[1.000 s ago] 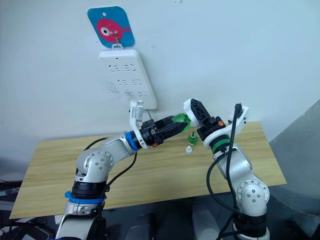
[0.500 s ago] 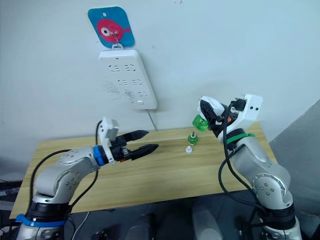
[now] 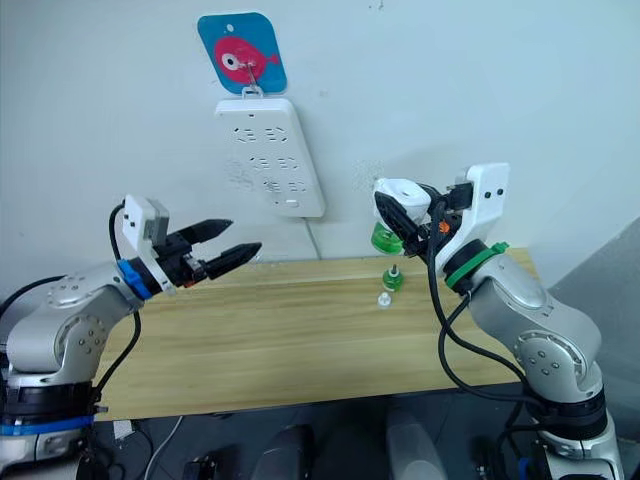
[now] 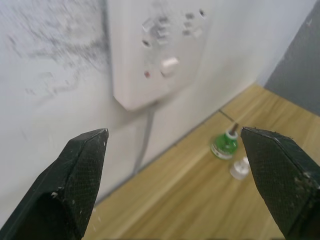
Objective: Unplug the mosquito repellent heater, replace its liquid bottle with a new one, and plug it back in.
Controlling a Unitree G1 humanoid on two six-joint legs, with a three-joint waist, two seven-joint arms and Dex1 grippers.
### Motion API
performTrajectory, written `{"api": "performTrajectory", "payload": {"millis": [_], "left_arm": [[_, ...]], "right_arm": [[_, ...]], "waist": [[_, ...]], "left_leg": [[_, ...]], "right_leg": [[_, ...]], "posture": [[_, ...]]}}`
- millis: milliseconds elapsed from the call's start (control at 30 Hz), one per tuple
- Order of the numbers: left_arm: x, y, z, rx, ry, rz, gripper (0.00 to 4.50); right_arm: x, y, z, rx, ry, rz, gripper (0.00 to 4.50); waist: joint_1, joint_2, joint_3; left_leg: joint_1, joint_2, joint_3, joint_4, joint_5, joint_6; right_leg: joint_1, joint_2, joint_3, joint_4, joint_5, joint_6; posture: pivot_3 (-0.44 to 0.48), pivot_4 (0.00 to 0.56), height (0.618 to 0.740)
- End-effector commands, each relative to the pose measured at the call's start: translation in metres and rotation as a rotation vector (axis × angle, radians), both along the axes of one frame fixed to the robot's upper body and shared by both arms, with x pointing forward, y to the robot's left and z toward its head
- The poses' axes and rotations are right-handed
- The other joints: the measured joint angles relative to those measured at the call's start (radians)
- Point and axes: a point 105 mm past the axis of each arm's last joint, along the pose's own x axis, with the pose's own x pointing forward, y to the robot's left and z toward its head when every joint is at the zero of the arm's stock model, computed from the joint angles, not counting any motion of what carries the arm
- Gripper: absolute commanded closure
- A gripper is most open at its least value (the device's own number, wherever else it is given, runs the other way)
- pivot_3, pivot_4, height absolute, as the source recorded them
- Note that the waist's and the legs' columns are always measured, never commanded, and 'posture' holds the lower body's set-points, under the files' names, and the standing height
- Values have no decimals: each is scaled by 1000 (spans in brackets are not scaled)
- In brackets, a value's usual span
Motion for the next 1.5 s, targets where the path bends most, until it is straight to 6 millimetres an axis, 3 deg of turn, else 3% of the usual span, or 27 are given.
{"api": "performTrajectory", "payload": {"millis": [33, 267, 633, 1200, 1300, 1500], "left_arm": [[5, -3, 8, -7, -17, -28, 0], [27, -11, 18, -30, -45, -47, 0], [44, -27, 27, -44, -78, -115, 0], [34, -50, 43, -75, -99, -270, 0], [35, -51, 45, -79, -108, -271, 580], [36, -52, 46, -81, -115, -275, 2492]], "right_arm": [[-13, 7, 17, -9, -79, 53, 1461], [-20, 16, 15, -28, -77, 90, 1461], [-25, 20, 12, -46, -77, 111, 1461], [-32, 25, 7, -42, -60, 152, 1462], [-33, 27, 7, -42, -58, 169, 1462], [-36, 32, 4, -49, -57, 189, 1462]], "waist": [[-2, 0, 0], [-10, 0, 0], [-15, 0, 0], [-15, 0, 0], [-15, 0, 0], [-14, 0, 0]], "left_leg": [[0, 0, 0, 0, 0, 0], [0, 0, 0, 0, 0, 0], [1, 0, 0, 1, 0, 0], [1, 0, -1, 1, 0, 0], [1, 0, -1, 1, 0, 0], [1, 0, -1, 1, 0, 0]], "right_leg": [[0, 0, 0, 0, 0, 0], [0, 0, 0, 2, 0, 0], [-1, 0, 0, 5, 0, 0], [0, 0, -1, 5, 0, 0], [0, 0, -1, 5, 0, 0], [0, 0, -1, 5, 0, 0]], "posture": [[-160, 163, 725], [-174, 171, 725], [-192, 176, 725], [-199, 179, 725], [-199, 179, 725], [-200, 179, 725]]}}
